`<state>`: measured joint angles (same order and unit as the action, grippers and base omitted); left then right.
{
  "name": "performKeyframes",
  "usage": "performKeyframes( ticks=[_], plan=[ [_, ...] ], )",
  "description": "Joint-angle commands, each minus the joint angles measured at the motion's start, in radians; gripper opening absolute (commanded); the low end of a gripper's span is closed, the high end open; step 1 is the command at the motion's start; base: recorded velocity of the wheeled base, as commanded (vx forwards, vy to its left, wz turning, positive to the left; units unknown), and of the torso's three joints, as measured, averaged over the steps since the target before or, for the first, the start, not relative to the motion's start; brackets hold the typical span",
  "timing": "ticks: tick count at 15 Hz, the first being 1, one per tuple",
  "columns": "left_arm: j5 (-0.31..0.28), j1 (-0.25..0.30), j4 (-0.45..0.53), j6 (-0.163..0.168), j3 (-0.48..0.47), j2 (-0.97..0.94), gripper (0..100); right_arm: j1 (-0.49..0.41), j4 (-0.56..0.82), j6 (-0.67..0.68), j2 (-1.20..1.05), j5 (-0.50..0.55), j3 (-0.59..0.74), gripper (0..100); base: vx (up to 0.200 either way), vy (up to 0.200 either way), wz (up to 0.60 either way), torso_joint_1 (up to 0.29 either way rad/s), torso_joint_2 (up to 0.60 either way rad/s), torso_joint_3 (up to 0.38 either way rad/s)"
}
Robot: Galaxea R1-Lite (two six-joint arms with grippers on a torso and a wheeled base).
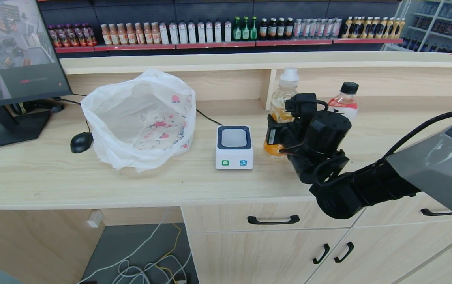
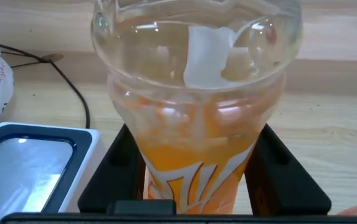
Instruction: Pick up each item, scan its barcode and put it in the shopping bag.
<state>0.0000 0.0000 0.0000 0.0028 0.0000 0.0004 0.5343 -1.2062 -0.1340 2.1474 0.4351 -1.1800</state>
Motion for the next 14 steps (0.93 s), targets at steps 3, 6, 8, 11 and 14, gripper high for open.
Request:
performKeyframes(
  ticks=[3, 6, 8, 11, 14],
  plan=[
    [0.0, 0.0, 0.0, 0.0, 0.0, 0.0, 100, 0.0, -0.003, 0.001, -0.018, -0.001, -0.001, 0, 0.0, 0.0, 0.0, 0.0, 0.0, 0.0],
    [0.0, 0.0, 0.0, 0.0, 0.0, 0.0, 100, 0.0, -0.003, 0.001, -0.046, -0.001, 0.0, 0, 0.0, 0.0, 0.0, 0.0, 0.0, 0.0],
    [0.0, 0.0, 0.0, 0.0, 0.0, 0.0, 100, 0.0, -0.003, 0.001, -0.074, -0.001, 0.007, 0, 0.0, 0.0, 0.0, 0.0, 0.0, 0.0],
    [0.0, 0.0, 0.0, 0.0, 0.0, 0.0, 100, 0.003, -0.003, 0.002, -0.132, -0.001, 0.048, 0, 0.0, 0.0, 0.0, 0.0, 0.0, 0.0],
    [0.0, 0.0, 0.0, 0.0, 0.0, 0.0, 100, 0.013, -0.003, 0.002, -0.205, -0.001, 0.123, 0, 0.0, 0.0, 0.0, 0.0, 0.0, 0.0]
  ],
)
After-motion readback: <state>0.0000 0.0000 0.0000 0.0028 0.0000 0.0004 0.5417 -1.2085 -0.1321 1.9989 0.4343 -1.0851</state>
